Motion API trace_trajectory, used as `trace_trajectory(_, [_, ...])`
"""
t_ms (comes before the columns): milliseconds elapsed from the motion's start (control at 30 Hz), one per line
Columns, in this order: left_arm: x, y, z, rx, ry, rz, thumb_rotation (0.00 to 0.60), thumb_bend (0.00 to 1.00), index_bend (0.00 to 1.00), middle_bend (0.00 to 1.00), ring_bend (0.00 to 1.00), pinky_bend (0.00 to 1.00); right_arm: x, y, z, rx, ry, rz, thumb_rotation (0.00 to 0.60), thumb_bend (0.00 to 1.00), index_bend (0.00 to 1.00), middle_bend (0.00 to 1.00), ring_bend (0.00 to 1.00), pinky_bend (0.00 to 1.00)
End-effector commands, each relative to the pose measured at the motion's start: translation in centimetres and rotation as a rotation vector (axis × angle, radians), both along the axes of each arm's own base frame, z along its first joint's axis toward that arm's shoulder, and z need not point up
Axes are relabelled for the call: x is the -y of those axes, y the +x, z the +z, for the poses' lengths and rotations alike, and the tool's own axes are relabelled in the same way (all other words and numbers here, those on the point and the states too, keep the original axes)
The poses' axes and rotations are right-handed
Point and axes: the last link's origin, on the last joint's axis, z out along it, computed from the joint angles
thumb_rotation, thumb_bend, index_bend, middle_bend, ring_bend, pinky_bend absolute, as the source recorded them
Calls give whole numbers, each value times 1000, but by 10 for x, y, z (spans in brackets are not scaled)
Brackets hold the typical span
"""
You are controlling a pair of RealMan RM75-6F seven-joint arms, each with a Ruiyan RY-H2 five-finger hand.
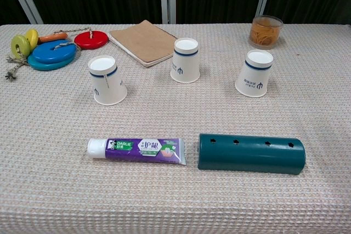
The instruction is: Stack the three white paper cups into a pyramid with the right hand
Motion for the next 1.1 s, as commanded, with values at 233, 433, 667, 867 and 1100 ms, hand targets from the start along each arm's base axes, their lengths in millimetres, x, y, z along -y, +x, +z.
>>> trace_trajectory(233, [-2, 2, 0, 5, 12, -17, 600, 0, 301, 204, 170, 192, 7, 7, -2, 14, -4, 5, 600, 123, 129, 267, 139, 258])
trace_trajectory(433, [-4, 4, 0, 13, 14, -32, 600, 0, 306, 204, 169, 193, 42, 34, -15, -21, 29, 58, 600, 124, 129, 279, 149, 271])
trace_trajectory(667, [-1, 4, 2, 17, 21, -35, 600, 0, 306, 204, 169, 192, 103, 103, -52, -57, 145, 155, 600, 124, 129, 267, 149, 281])
trace_trajectory(867, [5, 1, 5, 20, 34, -27, 600, 0, 308, 204, 170, 192, 150, 159, -90, -88, 226, 190, 600, 150, 129, 257, 149, 281])
trace_trajectory(1100, [8, -4, 8, 17, 43, -15, 600, 0, 308, 204, 169, 192, 189, 198, -134, -111, 314, 160, 600, 176, 129, 222, 139, 282])
